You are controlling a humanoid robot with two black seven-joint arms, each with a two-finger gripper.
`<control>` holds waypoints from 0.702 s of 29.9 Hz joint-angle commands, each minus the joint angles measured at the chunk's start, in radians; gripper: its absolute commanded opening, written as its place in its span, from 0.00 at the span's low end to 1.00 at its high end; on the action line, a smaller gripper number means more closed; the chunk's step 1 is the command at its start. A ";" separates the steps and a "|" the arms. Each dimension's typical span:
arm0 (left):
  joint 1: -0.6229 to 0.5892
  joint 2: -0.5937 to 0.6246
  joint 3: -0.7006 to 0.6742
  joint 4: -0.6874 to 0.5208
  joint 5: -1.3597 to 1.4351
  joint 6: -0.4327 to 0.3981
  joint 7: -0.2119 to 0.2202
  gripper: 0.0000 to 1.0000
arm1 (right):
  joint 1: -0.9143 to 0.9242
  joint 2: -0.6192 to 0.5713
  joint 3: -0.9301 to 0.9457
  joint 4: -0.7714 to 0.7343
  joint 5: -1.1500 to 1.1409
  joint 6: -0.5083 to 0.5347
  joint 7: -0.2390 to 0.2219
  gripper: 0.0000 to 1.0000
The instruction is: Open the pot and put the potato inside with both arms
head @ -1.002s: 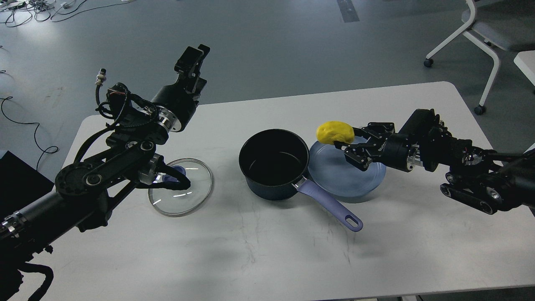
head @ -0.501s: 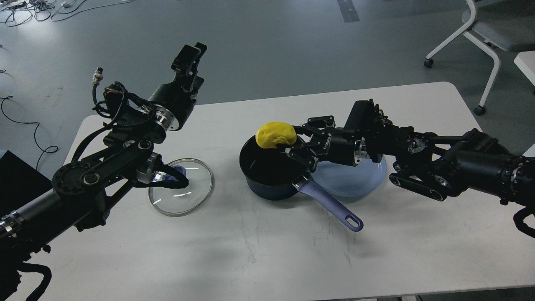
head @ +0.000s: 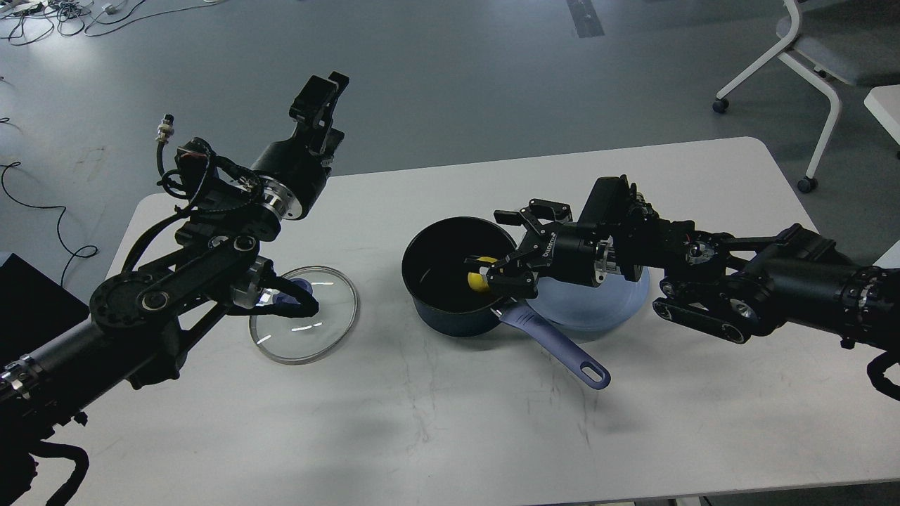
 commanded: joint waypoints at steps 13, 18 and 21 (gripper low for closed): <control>0.130 -0.044 -0.213 0.005 -0.162 -0.015 0.081 0.98 | 0.010 -0.132 0.462 0.280 1.315 0.295 -0.204 1.00; 0.195 -0.070 -0.283 0.005 -0.194 -0.040 0.100 0.98 | -0.033 -0.178 0.571 0.280 1.501 0.340 -0.323 1.00; 0.205 -0.084 -0.313 0.005 -0.234 -0.087 0.156 0.98 | -0.073 -0.186 0.608 0.283 1.531 0.362 -0.371 1.00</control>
